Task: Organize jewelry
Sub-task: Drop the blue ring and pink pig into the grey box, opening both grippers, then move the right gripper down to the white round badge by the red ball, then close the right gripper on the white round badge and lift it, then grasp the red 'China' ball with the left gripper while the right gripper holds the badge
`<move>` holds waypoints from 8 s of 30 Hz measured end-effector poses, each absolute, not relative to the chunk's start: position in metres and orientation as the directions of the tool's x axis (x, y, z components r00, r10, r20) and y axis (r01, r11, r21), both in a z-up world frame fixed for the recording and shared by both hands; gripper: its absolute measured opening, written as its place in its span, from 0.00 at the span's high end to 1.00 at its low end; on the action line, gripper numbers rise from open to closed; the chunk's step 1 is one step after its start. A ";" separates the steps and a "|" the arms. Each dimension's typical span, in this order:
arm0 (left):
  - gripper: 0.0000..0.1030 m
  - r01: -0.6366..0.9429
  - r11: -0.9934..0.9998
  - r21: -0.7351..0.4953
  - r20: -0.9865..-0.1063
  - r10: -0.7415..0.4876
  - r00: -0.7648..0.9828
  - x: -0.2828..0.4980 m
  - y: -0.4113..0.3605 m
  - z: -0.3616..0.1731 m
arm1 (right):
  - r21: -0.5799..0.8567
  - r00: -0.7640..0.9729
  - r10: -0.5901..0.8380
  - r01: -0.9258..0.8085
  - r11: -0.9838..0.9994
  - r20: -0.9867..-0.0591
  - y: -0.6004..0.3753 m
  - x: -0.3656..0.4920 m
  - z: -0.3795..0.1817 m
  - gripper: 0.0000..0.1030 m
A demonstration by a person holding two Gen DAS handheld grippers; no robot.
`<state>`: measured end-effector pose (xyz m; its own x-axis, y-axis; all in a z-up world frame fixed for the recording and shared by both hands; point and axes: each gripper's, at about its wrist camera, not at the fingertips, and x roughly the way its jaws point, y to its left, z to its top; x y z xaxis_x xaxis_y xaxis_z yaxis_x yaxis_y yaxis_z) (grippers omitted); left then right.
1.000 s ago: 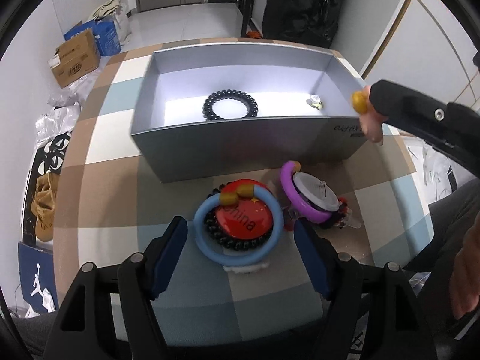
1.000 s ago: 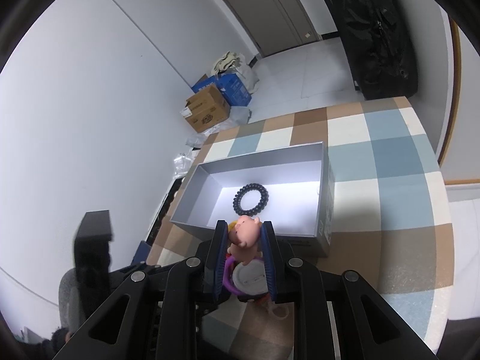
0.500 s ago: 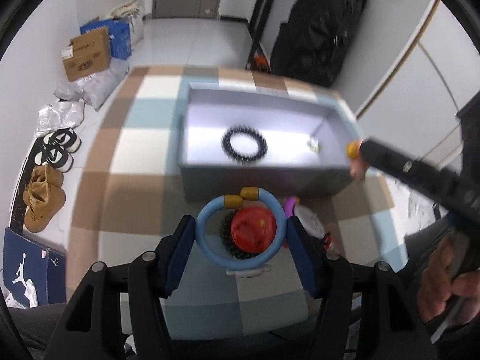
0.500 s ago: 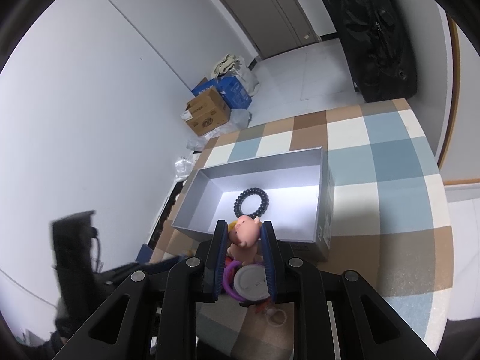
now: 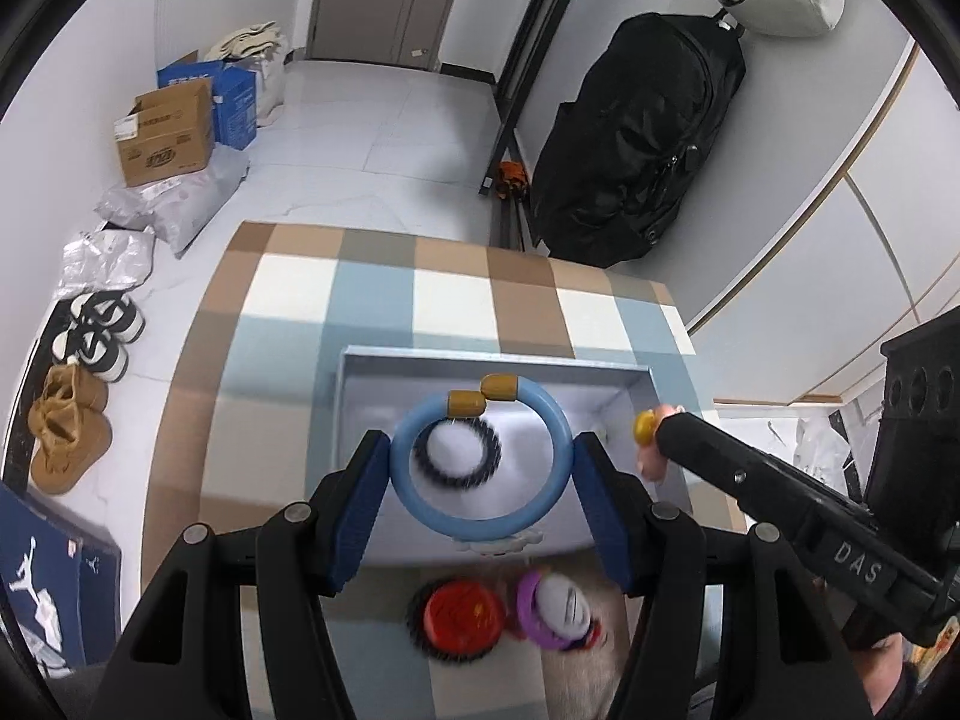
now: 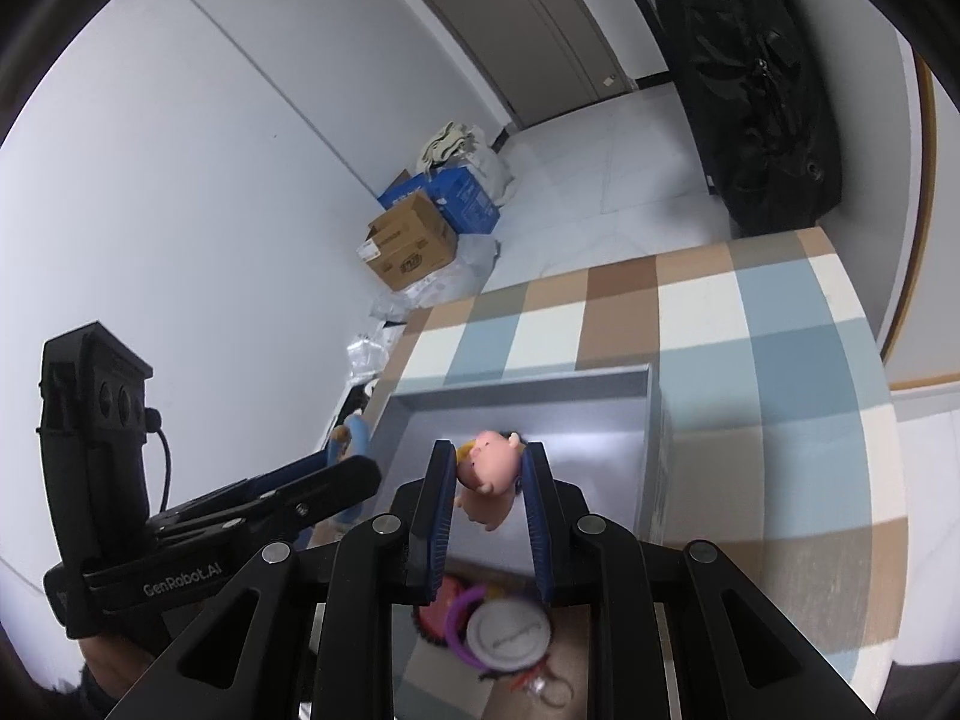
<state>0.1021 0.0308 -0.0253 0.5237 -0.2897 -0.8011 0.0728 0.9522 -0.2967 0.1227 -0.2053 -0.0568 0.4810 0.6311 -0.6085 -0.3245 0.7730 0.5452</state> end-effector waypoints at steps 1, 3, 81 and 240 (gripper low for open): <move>0.45 0.074 0.952 -0.299 -0.803 -0.292 0.520 0.104 0.030 -0.026 | 0.548 0.481 0.629 -0.317 0.774 -0.610 -0.206 0.127 -0.058 0.79; 0.45 0.079 0.947 -0.311 -0.804 -0.306 0.510 0.112 0.029 -0.030 | 0.558 0.474 0.631 -0.304 0.772 -0.615 -0.206 0.135 -0.060 0.79; 0.14 -0.035 0.944 -0.329 -0.769 -0.247 0.589 0.041 0.064 -0.049 | 0.420 0.344 0.578 -0.435 0.797 -0.740 -0.194 0.066 -0.104 0.17; 0.93 -0.012 0.938 -0.347 -0.850 -0.309 0.427 0.049 0.059 -0.089 | 0.505 0.410 0.674 -0.452 0.736 -0.614 -0.193 0.079 -0.067 0.94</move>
<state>0.0493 0.0586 -0.0894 0.4267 -0.3087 -0.8501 -0.0123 0.9379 -0.3468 0.0787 -0.1932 -0.0671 0.4104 0.6738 -0.6145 -0.4520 0.7356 0.5046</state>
